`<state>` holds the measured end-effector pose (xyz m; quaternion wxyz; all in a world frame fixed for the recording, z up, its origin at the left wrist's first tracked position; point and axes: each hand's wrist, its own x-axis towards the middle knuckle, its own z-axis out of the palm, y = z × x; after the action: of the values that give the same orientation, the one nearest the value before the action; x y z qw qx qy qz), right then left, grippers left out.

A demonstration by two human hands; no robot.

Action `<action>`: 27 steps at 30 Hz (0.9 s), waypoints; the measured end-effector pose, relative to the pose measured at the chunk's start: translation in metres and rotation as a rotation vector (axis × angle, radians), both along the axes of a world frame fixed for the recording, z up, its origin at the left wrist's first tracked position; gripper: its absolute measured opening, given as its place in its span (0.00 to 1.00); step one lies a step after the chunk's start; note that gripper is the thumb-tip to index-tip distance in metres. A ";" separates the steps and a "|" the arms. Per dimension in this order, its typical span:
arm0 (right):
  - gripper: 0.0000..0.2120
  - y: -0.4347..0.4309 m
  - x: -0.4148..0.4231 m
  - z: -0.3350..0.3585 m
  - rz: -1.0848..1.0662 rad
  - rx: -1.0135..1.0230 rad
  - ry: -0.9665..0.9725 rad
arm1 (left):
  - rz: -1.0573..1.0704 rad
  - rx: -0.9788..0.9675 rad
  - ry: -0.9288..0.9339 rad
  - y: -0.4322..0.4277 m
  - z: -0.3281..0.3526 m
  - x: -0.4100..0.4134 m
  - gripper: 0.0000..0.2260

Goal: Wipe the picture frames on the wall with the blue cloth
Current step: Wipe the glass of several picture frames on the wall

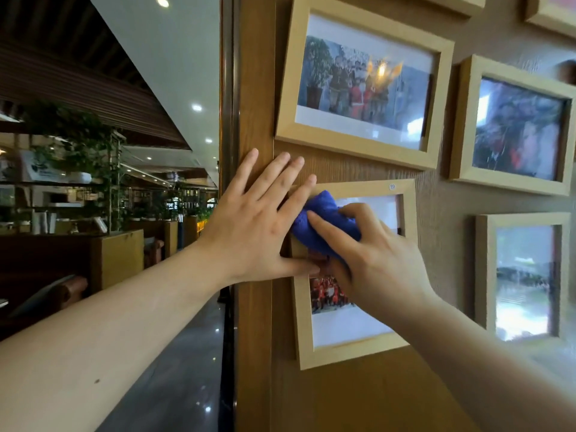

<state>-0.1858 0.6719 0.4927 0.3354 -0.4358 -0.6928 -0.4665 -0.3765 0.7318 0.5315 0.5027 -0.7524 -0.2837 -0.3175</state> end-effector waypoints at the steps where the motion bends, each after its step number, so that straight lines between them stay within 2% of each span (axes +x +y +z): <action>1: 0.21 0.002 0.002 -0.001 -0.005 0.011 0.005 | -0.002 -0.005 0.001 0.000 0.000 0.000 0.50; 4: 0.21 0.004 0.025 -0.007 -0.056 0.024 0.025 | 0.010 -0.017 0.005 0.000 0.001 -0.001 0.50; 8: 0.26 0.000 0.064 -0.016 -0.140 0.040 0.249 | 0.027 -0.024 0.015 0.001 0.001 -0.002 0.49; 10: 0.27 0.000 0.065 -0.017 -0.151 0.052 0.287 | 0.025 -0.019 0.025 0.001 0.001 -0.002 0.48; 13: 0.27 0.004 0.046 -0.020 -0.101 0.030 0.243 | 0.032 -0.014 0.043 0.000 0.002 -0.001 0.46; 19: 0.22 0.005 0.024 -0.033 -0.058 -0.018 -0.015 | 0.047 -0.005 0.047 -0.001 0.002 -0.001 0.45; 25: 0.23 -0.008 0.060 -0.036 -0.189 -0.021 0.108 | 0.056 -0.024 0.056 -0.003 0.003 -0.001 0.46; 27: 0.24 -0.009 0.061 -0.039 -0.184 -0.033 0.088 | 0.057 -0.029 0.055 -0.004 0.003 -0.001 0.44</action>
<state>-0.1250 0.6625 0.4534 0.3143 -0.5231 -0.6420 -0.4641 -0.3779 0.7281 0.5342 0.5079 -0.7598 -0.2956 -0.2781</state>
